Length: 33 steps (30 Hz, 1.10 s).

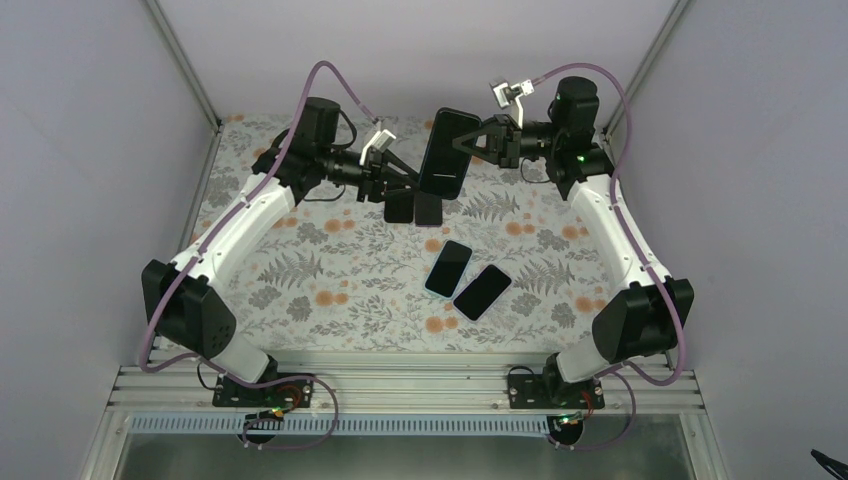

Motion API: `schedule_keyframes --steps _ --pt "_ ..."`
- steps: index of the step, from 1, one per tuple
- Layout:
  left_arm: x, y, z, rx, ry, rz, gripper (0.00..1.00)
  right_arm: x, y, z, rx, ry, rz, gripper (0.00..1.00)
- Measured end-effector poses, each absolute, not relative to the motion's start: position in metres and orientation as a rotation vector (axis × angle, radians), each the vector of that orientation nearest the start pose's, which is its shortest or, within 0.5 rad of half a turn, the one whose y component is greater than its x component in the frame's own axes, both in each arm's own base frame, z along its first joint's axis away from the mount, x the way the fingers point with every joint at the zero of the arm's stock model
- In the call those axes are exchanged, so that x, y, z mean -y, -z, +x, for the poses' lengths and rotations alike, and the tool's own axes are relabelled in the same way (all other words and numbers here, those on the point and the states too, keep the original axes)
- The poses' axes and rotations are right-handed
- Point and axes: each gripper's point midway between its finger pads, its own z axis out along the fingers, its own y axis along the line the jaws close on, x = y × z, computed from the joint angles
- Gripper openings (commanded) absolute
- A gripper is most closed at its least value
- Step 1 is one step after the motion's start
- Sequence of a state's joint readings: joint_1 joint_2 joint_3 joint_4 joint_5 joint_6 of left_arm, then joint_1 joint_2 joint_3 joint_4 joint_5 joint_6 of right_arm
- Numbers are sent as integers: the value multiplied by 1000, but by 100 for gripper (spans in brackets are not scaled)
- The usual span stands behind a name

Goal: Take the phone out of the phone case
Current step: Remove the phone case from the phone.

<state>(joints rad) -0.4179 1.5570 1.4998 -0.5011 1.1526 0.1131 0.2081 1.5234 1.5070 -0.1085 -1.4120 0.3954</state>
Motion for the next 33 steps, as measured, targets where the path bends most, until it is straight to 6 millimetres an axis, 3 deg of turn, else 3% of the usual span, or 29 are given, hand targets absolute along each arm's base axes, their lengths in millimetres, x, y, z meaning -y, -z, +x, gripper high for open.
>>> schedule_keyframes --steps 33 --pt "293 -355 285 -1619 1430 1169 36 -245 -429 307 -1609 -1658 -948 4"
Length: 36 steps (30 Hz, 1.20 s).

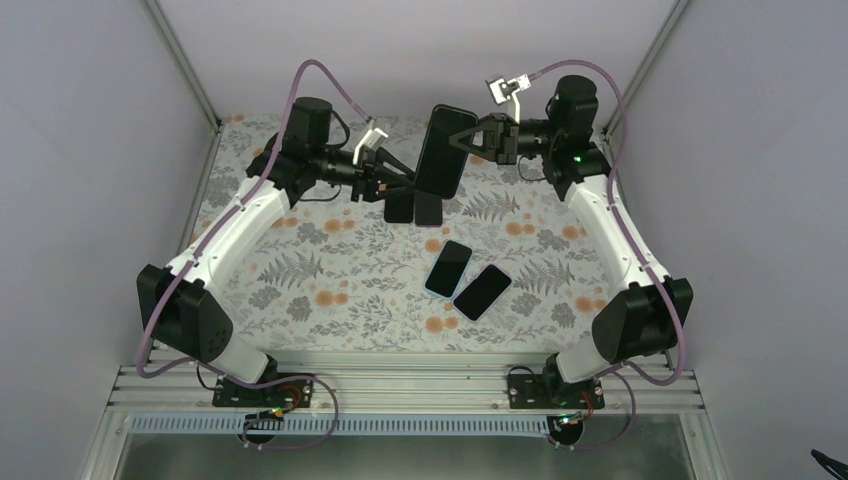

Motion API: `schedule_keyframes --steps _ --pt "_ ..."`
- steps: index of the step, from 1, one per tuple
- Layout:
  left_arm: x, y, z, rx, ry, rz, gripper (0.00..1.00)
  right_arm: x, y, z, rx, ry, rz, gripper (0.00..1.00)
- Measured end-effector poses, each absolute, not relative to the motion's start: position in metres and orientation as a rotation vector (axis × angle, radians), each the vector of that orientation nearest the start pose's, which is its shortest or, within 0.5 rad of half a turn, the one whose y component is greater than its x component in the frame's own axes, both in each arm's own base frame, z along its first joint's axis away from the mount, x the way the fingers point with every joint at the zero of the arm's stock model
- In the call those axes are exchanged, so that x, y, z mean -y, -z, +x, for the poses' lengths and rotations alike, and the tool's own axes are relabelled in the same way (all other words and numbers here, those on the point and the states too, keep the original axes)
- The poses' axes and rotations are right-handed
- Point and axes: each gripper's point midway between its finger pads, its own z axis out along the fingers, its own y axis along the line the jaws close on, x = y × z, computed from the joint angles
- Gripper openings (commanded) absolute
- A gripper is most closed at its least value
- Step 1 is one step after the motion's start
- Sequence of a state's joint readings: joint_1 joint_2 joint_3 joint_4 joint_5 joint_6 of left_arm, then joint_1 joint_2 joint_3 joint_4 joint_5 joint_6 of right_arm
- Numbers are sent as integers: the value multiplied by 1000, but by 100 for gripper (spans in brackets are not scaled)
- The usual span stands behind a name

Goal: Take the phone out of the phone case
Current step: Remove the phone case from the phone.

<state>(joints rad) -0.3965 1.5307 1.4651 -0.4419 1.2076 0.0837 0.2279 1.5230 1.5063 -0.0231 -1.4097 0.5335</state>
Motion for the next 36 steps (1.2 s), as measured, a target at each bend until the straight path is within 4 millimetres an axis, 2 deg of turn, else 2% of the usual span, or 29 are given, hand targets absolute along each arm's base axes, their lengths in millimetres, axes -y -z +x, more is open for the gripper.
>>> schedule_keyframes --steps 8,14,19,24,29,36 --pt "287 -356 287 -1618 1444 1148 36 -246 -436 306 -1621 -1691 -926 4" --pt "275 -329 311 -1742 1388 1040 35 -247 -448 274 -1606 -1783 -1031 4" --pt "273 -329 314 -1739 1384 1033 37 -248 -453 260 -1585 -1801 -1084 4" --pt "274 -337 304 -1692 1422 1065 43 -247 -453 260 -1584 -1802 -1089 4" --pt "270 -353 279 -1602 1472 1123 56 -247 -453 260 -1584 -1801 -1087 4" --pt "271 -367 258 -1521 1514 1185 61 -249 -451 266 -1597 -1797 -1059 4"
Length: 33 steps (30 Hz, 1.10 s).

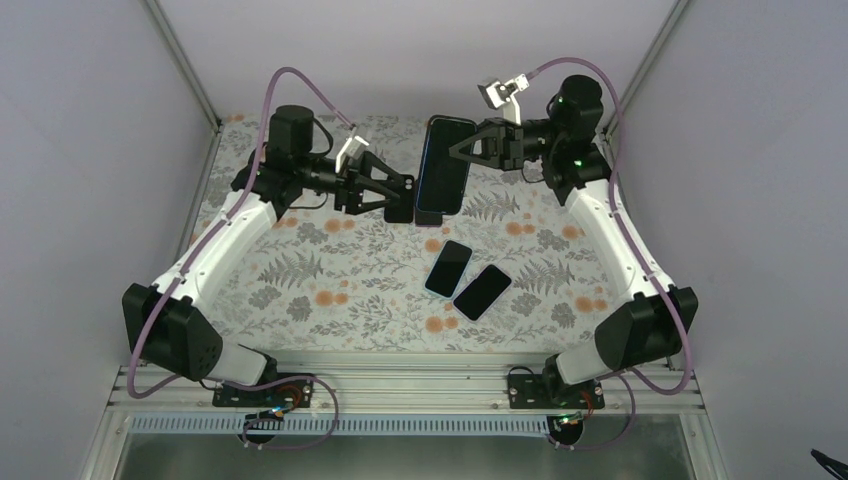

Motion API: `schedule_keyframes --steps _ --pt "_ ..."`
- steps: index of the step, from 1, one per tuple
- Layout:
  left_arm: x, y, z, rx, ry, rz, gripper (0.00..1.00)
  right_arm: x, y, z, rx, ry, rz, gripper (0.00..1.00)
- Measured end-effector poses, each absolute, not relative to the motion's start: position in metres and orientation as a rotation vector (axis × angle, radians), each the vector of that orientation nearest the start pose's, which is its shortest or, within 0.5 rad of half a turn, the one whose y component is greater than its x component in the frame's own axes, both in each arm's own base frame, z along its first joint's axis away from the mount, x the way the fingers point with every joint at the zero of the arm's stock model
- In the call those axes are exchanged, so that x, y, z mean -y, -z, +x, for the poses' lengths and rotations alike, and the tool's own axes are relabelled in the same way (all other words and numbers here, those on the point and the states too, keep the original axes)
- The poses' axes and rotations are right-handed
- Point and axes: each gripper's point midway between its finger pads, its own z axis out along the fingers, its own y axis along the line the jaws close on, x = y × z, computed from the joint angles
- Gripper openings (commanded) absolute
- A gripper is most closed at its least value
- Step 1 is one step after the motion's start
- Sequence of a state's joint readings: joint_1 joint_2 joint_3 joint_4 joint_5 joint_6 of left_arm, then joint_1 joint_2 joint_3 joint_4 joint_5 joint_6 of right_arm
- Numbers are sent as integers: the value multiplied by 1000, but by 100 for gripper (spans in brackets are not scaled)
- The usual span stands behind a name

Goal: Take the phone out of the phone case
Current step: Remove the phone case from the phone.

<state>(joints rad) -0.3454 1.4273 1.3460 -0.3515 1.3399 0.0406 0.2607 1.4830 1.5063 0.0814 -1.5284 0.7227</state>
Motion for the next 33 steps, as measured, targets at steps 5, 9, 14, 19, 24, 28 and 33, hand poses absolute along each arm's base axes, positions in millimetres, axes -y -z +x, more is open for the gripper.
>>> schedule_keyframes --steps 5,9,14,19,24,28,33 --pt "278 -369 249 -1513 1537 1215 63 -251 -446 274 -1616 -1795 -1025 4" --pt "286 -376 240 -1479 1541 1257 64 -251 -444 277 -1628 -1795 -1006 4" --pt "293 -378 234 -1466 1547 1281 64 -252 -442 278 -1633 -1793 -996 4" --pt "294 -375 239 -1487 1529 1268 63 -252 -442 278 -1634 -1794 -995 4" --pt "296 -370 245 -1514 1507 1250 62 -252 -442 278 -1634 -1794 -995 4" --pt "296 -369 247 -1526 1497 1240 60 -251 -441 279 -1634 -1793 -994 4" --pt "295 -369 250 -1544 1497 1221 54 -250 -441 280 -1632 -1786 -991 4"
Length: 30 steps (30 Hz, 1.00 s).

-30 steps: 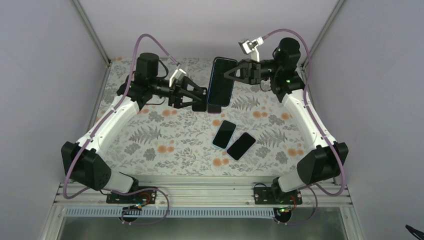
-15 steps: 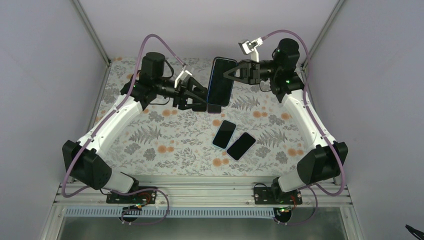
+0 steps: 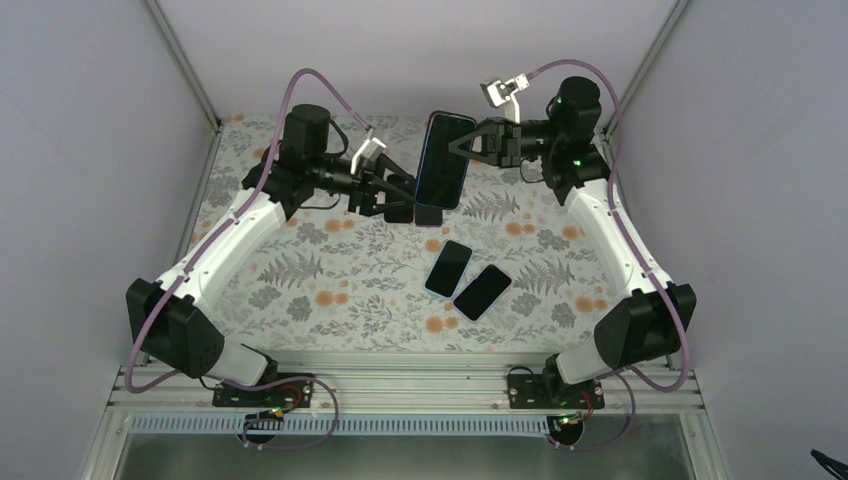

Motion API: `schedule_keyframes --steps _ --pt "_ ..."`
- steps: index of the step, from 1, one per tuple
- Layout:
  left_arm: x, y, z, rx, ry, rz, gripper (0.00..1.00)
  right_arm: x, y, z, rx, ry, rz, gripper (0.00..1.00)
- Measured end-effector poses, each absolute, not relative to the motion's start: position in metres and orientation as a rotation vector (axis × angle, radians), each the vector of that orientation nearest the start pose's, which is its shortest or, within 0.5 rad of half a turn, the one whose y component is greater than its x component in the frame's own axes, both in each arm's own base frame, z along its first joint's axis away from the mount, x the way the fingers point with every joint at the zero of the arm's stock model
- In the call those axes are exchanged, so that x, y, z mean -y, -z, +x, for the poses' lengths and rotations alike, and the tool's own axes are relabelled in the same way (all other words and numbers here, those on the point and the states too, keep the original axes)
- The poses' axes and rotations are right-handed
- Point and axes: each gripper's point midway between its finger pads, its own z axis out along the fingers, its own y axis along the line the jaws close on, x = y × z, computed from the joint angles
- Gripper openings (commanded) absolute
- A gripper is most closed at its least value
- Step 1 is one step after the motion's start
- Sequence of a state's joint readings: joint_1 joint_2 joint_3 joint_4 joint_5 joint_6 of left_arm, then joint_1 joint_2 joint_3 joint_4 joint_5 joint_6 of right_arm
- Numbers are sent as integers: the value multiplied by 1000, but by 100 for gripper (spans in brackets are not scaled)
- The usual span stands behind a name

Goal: Take the phone out of the phone case
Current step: Remove the phone case from the phone.

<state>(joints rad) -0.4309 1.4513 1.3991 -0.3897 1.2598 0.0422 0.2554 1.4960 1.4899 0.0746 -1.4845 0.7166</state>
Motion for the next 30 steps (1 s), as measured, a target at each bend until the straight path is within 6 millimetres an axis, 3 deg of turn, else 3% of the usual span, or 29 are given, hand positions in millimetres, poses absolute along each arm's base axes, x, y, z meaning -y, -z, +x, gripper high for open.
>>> schedule_keyframes --steps 30 --pt "289 -357 277 -1644 1455 1103 48 -252 -444 288 -1576 -1706 -993 4"
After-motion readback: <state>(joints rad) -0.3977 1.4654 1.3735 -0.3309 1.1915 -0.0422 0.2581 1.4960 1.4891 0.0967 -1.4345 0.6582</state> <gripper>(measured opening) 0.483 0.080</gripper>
